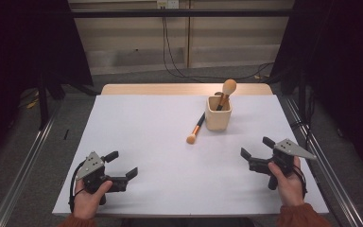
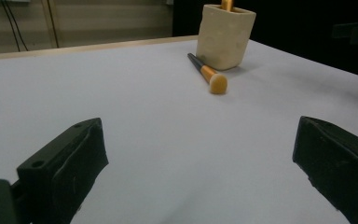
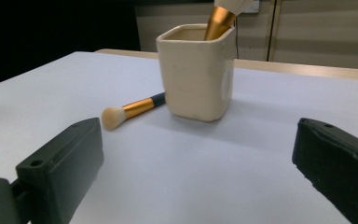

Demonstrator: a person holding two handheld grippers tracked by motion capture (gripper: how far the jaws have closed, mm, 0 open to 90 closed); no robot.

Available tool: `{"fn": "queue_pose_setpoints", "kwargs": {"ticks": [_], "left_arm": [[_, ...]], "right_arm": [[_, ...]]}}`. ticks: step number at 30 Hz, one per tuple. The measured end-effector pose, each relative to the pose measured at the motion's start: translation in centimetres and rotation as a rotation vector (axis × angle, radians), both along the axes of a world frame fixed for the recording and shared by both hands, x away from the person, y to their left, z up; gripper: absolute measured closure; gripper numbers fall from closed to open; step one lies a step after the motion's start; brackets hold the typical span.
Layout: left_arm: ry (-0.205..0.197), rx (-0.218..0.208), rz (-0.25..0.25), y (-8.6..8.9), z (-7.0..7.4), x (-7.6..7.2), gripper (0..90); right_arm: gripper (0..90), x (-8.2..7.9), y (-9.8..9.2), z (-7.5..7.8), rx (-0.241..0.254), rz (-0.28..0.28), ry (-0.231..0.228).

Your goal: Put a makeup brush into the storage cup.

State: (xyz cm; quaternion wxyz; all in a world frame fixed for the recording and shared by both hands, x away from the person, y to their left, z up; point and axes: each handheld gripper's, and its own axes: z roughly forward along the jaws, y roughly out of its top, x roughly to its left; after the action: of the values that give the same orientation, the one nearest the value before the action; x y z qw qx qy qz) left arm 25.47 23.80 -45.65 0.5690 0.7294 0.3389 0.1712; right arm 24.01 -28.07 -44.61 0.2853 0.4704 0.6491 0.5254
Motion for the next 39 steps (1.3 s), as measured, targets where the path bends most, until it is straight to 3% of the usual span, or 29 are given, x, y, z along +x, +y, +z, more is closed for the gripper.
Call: {"fn": "queue_pose_setpoints", "kwargs": {"ticks": [6, 17, 28, 39], "left_arm": [[-0.008, -0.015, 0.015, 0.6, 0.1, -0.4, 2.8], [-0.026, -0.007, 0.022, 0.9, 0.3, -0.8, 3.0], [-0.026, -0.001, 0.017, 0.8, 0.3, -0.8, 3.1], [-0.019, -0.001, 0.013, 0.8, 0.1, -0.4, 3.1]], "right_arm": [[1.7, -1.5, 0.0, -0.5, 0.001, -0.003, -0.002], [1.2, -4.8, -1.4, -1.2, -0.002, -0.027, 0.001], [1.2, -4.4, -2.1, -1.4, 0.003, -0.045, -0.016], [1.1, -3.7, -1.0, -1.3, -0.003, -0.022, -0.016]]}}
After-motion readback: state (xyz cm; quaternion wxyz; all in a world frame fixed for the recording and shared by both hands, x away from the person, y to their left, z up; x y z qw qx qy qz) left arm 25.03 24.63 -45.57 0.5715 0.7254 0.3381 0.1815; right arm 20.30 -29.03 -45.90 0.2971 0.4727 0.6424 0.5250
